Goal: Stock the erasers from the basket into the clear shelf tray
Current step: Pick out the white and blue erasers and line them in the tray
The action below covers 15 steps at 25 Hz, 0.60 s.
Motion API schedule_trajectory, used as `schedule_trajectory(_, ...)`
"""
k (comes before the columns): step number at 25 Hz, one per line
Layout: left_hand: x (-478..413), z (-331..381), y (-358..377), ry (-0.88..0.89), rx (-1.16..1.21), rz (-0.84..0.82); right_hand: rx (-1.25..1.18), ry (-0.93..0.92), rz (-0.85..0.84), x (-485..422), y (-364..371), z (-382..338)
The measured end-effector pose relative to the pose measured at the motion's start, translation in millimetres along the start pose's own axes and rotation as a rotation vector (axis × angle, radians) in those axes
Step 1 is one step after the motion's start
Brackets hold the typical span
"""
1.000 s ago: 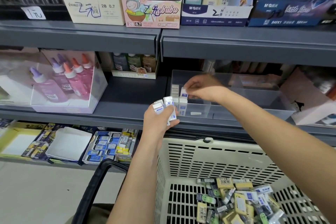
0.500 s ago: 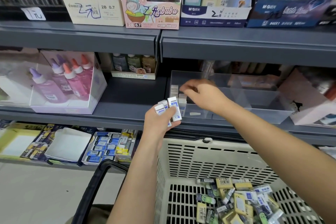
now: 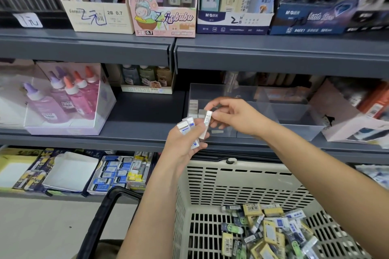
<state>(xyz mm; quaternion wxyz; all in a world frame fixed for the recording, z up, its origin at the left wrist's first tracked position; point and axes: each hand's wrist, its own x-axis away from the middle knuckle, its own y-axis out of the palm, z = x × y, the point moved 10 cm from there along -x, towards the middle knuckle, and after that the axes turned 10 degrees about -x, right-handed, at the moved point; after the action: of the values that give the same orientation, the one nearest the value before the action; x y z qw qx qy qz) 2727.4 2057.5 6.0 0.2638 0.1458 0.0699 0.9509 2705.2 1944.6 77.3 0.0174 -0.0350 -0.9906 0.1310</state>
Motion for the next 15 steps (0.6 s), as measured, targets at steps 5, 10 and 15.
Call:
schedule_trajectory(5,-1,9,-1,0.120,-0.145,0.059,0.021,0.077,0.048,-2,-4,4)
schedule_trajectory(10,-5,9,-15,0.105,-0.122,0.147,0.012,0.117,0.197,-15,-30,3)
schedule_trajectory(15,-6,6,-24,0.069,-0.196,0.200,0.055,0.090,0.400,-41,-63,5)
